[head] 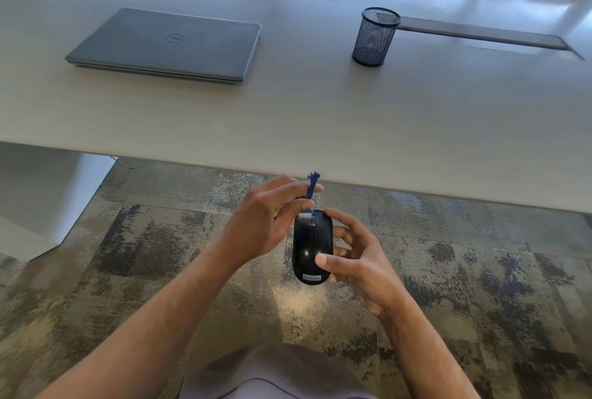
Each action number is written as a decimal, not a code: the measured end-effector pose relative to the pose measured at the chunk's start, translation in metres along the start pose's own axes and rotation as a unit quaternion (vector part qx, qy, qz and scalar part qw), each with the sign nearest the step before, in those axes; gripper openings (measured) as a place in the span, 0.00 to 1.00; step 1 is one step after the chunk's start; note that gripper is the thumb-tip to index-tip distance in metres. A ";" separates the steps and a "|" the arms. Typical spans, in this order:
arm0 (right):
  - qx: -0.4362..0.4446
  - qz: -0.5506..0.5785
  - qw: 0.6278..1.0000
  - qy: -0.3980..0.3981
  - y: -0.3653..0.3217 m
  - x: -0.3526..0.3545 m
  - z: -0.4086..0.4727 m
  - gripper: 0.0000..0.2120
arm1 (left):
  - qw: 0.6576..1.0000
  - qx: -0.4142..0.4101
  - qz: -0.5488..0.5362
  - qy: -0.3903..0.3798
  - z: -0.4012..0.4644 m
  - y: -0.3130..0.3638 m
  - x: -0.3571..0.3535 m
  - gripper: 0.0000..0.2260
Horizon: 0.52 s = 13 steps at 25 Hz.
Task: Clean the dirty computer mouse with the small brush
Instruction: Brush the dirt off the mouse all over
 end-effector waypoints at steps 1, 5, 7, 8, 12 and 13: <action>0.000 0.002 1.000 0.000 0.000 -0.001 0.001 0.37 | 1.000 -0.008 -0.008 0.005 0.001 0.003 0.000 0.12; 0.000 0.002 1.000 -0.008 0.000 -0.004 0.000 0.37 | 0.998 -0.036 -0.045 -0.021 0.001 0.011 -0.007 0.11; -0.002 0.001 1.000 -0.009 0.002 -0.004 -0.001 0.36 | 0.998 -0.028 -0.040 -0.030 0.000 0.006 -0.008 0.11; -0.003 0.002 1.000 -0.010 0.003 -0.005 -0.002 0.36 | 0.999 -0.019 -0.033 -0.029 0.000 0.002 -0.008 0.11; -0.005 0.006 1.000 -0.013 0.003 -0.006 -0.004 0.36 | 1.000 -0.003 -0.014 -0.007 0.000 -0.004 -0.003 0.12; -0.006 0.008 1.000 -0.013 0.003 -0.006 -0.004 0.37 | 1.000 -0.008 -0.015 -0.001 0.001 -0.002 -0.003 0.12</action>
Point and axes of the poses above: each hand's wrist, its own z-axis towards the middle knuckle, its own x-axis out of the back of the hand, y = z × x, the point moved 5 cm from there along z, towards the middle knuckle, and after that the axes turned 10 degrees about -x, right-handed, at the moved point
